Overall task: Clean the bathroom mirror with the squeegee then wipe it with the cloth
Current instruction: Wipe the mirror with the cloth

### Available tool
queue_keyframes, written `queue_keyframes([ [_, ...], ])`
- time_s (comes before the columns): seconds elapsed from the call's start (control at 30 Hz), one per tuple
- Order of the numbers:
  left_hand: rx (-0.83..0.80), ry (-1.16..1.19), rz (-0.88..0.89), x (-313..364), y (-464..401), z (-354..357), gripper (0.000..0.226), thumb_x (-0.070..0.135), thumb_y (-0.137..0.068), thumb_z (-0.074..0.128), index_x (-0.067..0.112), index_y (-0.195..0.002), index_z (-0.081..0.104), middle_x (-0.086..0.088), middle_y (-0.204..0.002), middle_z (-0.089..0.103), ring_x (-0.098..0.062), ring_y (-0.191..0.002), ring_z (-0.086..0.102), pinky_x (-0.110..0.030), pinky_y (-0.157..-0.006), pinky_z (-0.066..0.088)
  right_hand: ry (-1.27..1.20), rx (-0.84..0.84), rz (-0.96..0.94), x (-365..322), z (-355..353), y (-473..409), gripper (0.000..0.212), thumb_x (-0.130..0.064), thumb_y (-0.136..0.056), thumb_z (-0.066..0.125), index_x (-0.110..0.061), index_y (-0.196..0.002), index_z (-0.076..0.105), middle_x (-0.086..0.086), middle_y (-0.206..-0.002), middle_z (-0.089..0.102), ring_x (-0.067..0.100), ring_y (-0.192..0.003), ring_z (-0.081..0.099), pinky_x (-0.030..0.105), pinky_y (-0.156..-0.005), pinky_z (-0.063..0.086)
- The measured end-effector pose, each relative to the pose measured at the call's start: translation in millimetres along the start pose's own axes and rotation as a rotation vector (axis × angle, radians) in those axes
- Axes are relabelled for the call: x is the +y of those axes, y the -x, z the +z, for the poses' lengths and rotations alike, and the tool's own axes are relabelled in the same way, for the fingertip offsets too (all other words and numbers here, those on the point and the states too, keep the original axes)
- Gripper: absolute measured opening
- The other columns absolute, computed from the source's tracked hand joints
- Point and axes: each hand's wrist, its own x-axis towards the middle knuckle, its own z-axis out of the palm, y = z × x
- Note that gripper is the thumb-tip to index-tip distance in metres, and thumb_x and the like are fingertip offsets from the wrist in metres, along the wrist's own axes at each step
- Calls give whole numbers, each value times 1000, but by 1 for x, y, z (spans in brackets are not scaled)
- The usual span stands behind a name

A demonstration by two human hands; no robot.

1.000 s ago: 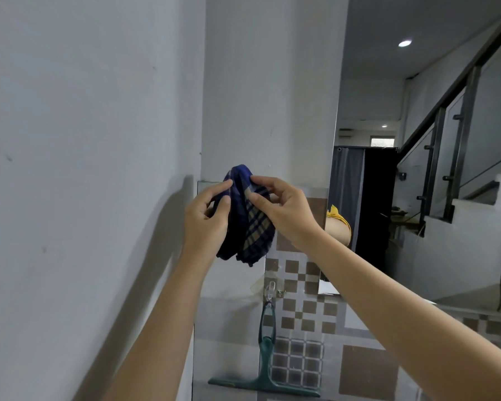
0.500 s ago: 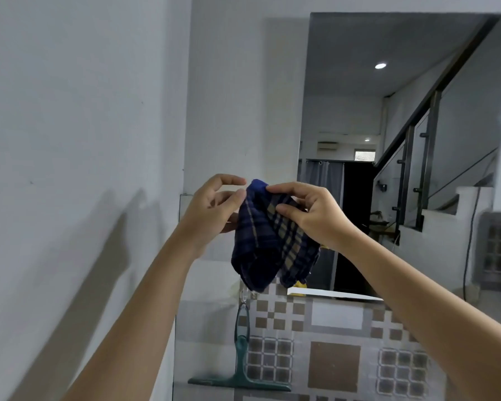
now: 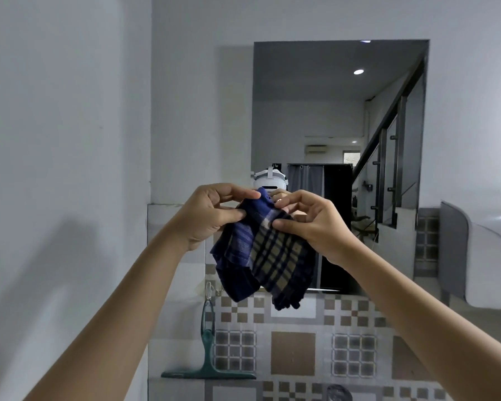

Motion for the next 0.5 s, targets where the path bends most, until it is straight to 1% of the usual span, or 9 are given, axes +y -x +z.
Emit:
queue_keyframes([
  [0.03,-18,10,-2,1,0,0,36,-16,-83,52,12,-96,69,4,-100,72,-18,-97,67,-27,-74,57,1,-13,10,2,0,1,38,-45,-56,88,-32,-86,68,21,-112,63,31,-86,59,64,-88,48],
  [0.1,-43,25,1,6,0,8,37,-18,-83,49,10,-96,68,7,-97,73,-14,-99,66,-24,-76,56,-41,-50,28,2,-4,9,31,-32,-64,84,-28,-87,64,18,-103,64,24,-86,61,57,-89,51],
  [0.13,-47,39,0,8,-1,15,37,-19,-83,48,9,-96,68,7,-96,73,-13,-100,65,-23,-76,55,-83,-85,37,2,-7,14,28,-26,-68,80,-27,-88,60,15,-99,64,21,-85,63,49,-85,53],
  [0.17,-50,56,-5,9,-1,20,38,-20,-84,47,9,-96,68,7,-96,73,-12,-100,65,-22,-77,55,-128,-121,48,2,-8,20,27,-24,-70,77,-27,-89,58,14,-96,65,20,-85,65,43,-82,54],
  [0.2,-52,66,-12,10,-2,25,39,-20,-84,46,9,-96,68,7,-96,73,-13,-100,65,-22,-77,54,-161,-152,57,2,-10,27,28,-27,-72,77,-28,-91,57,14,-95,66,21,-85,66,39,-79,55],
  [0.27,-59,51,-19,11,-2,32,41,-21,-84,44,10,-96,68,6,-94,73,-13,-98,66,-23,-81,54,-186,-175,75,2,-15,37,36,-40,-69,81,-31,-94,57,17,-95,66,26,-86,67,43,-80,57],
  [0.37,-46,6,-21,14,-2,44,45,-23,-83,43,12,-94,69,9,-89,74,-10,-92,66,-20,-80,54,-132,-153,76,-4,-25,48,46,-49,-62,83,-34,-97,58,24,-94,59,33,-85,63,58,-84,53],
  [0.43,-30,-5,-30,16,-3,51,48,-25,-82,41,13,-93,68,10,-86,74,-8,-90,66,-20,-78,54,-128,-157,101,-9,-33,53,40,-44,-66,82,-36,-98,59,21,-93,59,33,-84,63,62,-87,52],
  [0.5,-24,-12,-49,16,-5,59,49,-25,-81,40,14,-93,68,11,-86,74,-9,-90,66,-23,-77,56,-120,-192,145,-14,-43,56,33,-31,-72,77,-37,-99,59,19,-94,63,30,-85,66,59,-87,53],
])
